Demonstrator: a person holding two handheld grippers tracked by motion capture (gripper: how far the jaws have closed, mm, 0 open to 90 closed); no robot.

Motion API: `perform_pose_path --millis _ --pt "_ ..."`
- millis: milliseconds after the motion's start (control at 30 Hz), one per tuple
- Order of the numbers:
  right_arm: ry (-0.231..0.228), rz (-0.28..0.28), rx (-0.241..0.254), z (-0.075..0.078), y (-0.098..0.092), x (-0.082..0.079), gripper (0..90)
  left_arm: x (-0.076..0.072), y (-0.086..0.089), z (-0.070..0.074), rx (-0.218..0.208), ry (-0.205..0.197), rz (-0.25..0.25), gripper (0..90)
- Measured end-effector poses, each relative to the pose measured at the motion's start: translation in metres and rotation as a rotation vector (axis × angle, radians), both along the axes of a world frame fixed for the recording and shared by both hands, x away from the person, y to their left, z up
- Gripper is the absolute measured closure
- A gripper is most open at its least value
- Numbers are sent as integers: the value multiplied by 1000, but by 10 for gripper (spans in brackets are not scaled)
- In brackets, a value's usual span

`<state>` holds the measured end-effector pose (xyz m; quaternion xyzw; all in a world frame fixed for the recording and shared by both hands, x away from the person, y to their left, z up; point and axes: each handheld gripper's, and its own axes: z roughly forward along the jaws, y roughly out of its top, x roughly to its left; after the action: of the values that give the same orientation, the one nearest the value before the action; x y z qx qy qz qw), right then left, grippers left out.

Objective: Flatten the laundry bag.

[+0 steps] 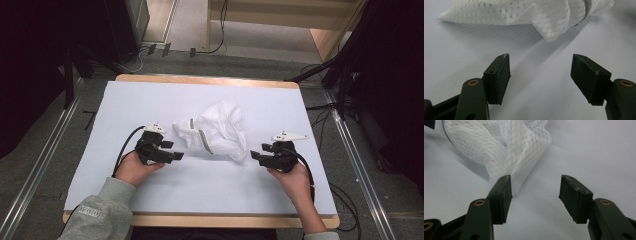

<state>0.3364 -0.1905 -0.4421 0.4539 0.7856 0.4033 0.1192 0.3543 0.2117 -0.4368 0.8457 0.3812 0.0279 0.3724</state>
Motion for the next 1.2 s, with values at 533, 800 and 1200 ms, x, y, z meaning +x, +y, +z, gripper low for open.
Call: perform_pose_path --millis 533,800,1200 --pt "-1 24 18 3 31 13 483 21 -40 -15 -16 7 3 368" --pt "42 30 2 -5 47 24 639 29 -39 -16 -64 31 38 575" --pt "96 24 6 0 43 31 900 29 -40 -7 -47 55 -13 900"
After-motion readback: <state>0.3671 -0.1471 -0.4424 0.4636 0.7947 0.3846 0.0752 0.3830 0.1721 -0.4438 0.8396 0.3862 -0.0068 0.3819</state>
